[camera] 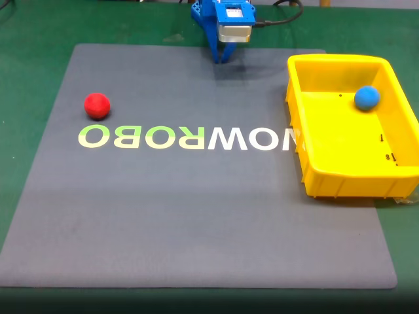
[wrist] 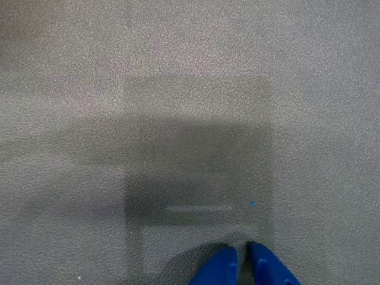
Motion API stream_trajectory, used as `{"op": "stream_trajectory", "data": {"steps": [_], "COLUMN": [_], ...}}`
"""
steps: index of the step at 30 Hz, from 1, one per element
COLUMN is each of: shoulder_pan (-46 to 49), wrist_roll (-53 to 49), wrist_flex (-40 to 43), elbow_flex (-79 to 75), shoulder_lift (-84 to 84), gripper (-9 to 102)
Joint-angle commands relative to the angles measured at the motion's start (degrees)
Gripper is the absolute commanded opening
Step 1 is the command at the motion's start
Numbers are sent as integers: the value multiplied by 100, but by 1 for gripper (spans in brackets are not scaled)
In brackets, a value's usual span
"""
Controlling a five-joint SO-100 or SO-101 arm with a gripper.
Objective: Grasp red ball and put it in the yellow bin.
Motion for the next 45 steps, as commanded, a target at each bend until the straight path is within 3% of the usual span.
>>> {"op": "stream_trajectory", "data": {"steps": [1,4,5,7,10,17,28,36,42,45], "shoulder_pan": [44,105,237,633,1143,2241,4280,4535,4324,4148], "wrist_roll": [62,44,-79,-334,-615,-826,-765,-650,-18,281], "wrist_flex": [35,-18,-88,-457,-914,-2153,-6003,-8077,-10248,-10942], "elbow_flex": [185,176,149,62,-387,-1978,-2848,-2918,-2918,-2936], "shoulder_lift": [62,62,53,53,53,-659,-4808,-7049,-8543,-9044], "gripper": [0,1,5,29,38,40,40,40,40,40]}}
